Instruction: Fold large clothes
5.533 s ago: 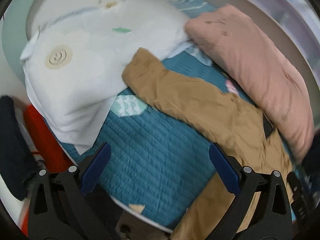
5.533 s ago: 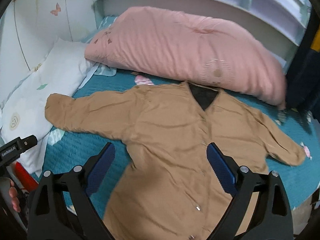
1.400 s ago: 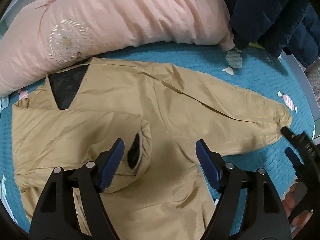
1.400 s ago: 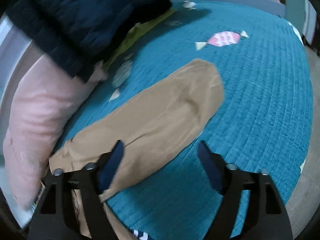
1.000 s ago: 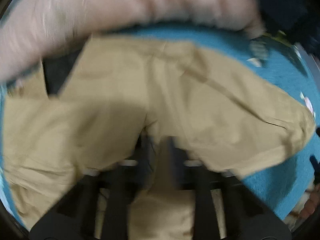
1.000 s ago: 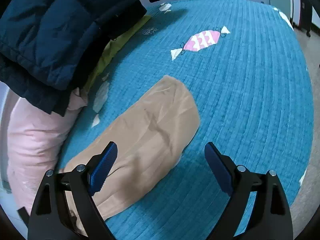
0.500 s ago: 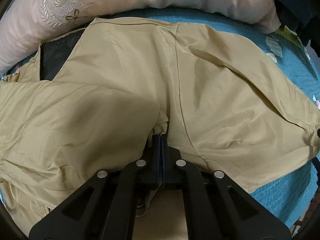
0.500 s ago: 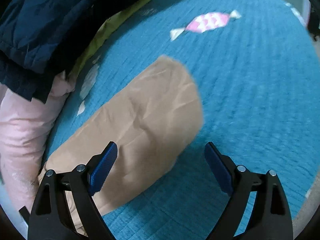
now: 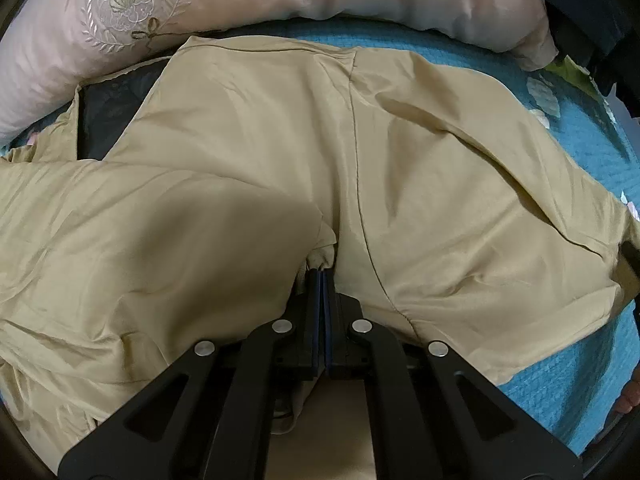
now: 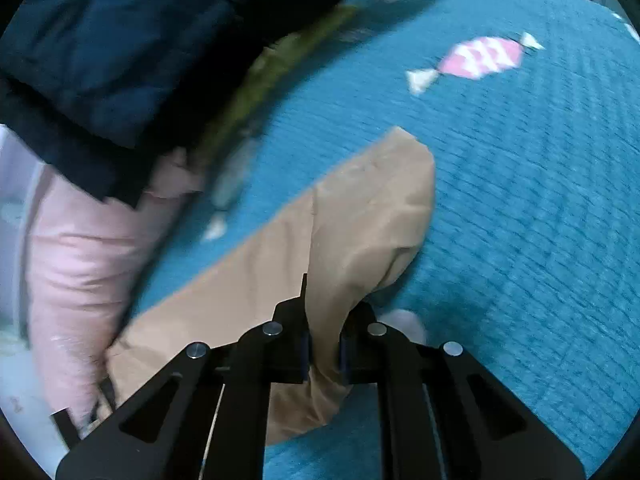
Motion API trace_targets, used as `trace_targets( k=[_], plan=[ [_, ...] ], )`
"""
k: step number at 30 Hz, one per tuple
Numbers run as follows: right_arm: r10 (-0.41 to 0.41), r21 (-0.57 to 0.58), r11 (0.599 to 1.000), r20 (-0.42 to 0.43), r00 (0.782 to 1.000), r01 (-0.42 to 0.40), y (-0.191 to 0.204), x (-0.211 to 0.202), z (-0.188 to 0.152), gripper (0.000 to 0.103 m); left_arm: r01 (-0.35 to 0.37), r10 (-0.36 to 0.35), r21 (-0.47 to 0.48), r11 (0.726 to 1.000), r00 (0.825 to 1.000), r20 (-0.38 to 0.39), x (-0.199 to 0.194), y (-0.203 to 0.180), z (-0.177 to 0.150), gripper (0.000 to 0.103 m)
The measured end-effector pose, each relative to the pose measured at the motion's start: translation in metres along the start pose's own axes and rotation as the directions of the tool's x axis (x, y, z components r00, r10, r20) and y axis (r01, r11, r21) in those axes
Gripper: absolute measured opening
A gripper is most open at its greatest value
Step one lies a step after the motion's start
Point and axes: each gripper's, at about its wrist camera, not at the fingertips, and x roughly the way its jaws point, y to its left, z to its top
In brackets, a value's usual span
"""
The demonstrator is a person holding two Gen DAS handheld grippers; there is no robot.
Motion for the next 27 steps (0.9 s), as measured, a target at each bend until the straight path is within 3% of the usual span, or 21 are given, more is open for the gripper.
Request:
trace_targets(
  k=[5,13,16,19,20,23,26,27],
  plan=[
    [0.083,-0.001,0.997,0.029,0.996,-0.083,0.012,-0.025,0.004,0.009,0.013,-0.013,-0.002,1.0,1.0,-0.003,0.0,0.002,0.001,0.001],
    [0.145,-0.136,0.982,0.074,0.987,-0.134,0.069,-0.061,-0.001,0.009,0.037,-0.037,-0.008,0.999,0.999,-0.007,-0.003,0.008,0.006,0.001],
    [0.175,-0.186,0.97,0.079,0.981,-0.158,0.091,-0.075,-0.009,0.009,0.013,-0.013,0.053,0.999,1.0,-0.002,-0.013,-0.001,0.005,0.003],
    [0.196,-0.242,0.955,0.073,0.978,-0.173,0.116,-0.089,-0.021,0.009,0.035,-0.036,0.126,0.991,0.999,0.006,-0.037,-0.009,0.0,0.027],
    [0.208,-0.254,0.949,0.068,0.976,-0.185,0.123,-0.092,-0.024,0.009,0.057,-0.059,0.129,0.99,0.998,0.014,-0.047,-0.007,-0.002,0.039],
    [0.246,-0.334,0.918,0.055,0.968,-0.215,0.159,-0.109,-0.042,0.009,0.134,-0.139,0.127,0.983,0.99,0.032,-0.082,0.006,-0.006,0.055],
    [0.291,-0.406,0.878,0.036,0.956,-0.252,0.196,-0.124,-0.062,0.009,0.153,-0.164,0.139,0.978,0.984,0.07,-0.115,0.026,-0.009,0.057],
    [0.298,-0.425,0.868,0.029,0.954,-0.258,0.206,-0.128,-0.069,0.009,0.157,-0.17,0.135,0.978,0.981,0.089,-0.128,0.038,-0.01,0.062]
  ],
)
